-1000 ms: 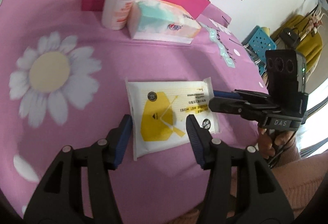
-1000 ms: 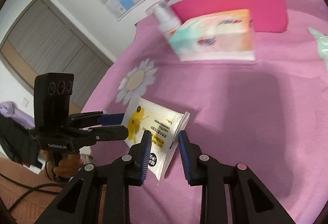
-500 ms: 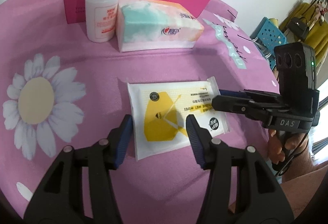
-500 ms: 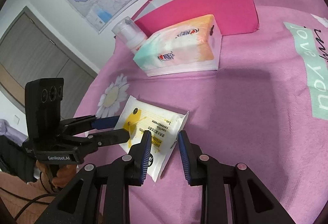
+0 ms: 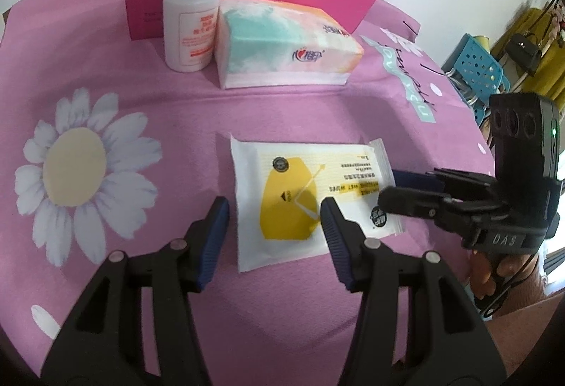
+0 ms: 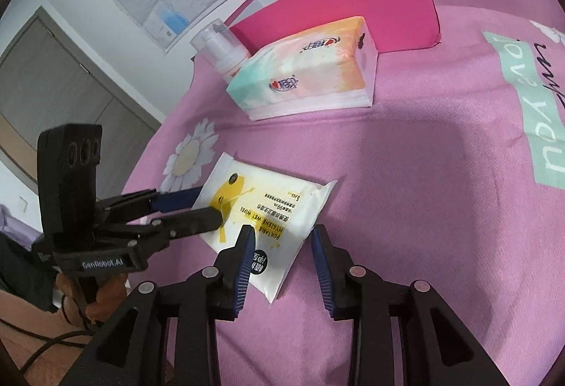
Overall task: Organize soft objects
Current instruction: 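Lift the wet-wipes pack up off the cloth with the right tool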
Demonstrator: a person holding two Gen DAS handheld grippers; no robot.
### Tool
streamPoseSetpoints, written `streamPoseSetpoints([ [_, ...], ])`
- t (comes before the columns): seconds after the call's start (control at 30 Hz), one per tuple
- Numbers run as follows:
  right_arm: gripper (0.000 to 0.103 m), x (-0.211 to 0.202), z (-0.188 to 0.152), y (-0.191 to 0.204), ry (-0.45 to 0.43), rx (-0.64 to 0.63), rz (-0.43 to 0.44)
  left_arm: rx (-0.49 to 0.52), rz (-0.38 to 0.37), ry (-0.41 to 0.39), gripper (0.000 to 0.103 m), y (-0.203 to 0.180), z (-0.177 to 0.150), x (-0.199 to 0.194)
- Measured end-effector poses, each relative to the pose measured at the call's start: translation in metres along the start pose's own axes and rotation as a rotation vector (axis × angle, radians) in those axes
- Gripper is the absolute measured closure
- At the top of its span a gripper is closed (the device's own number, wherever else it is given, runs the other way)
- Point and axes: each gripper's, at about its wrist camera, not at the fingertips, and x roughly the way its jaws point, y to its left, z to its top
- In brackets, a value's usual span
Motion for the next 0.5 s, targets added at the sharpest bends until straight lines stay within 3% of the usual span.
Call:
streamPoseSetpoints([
  [0.07,0.068,0.002,-0.002,0.005,-0.005,-0.014,-0.008,0.0,-0.011,0.004,0.057,0.001,0.0,-0.001],
  [0.17,0.069,0.003,-0.004,0.009,-0.01,-0.032,-0.019,-0.009,-0.024,0.009,0.06,0.003,0.0,-0.001],
  [0.5,0.075,0.002,-0.003,0.016,-0.018,-0.082,-0.062,0.011,-0.02,-0.025,0.06,-0.005,0.003,-0.014],
])
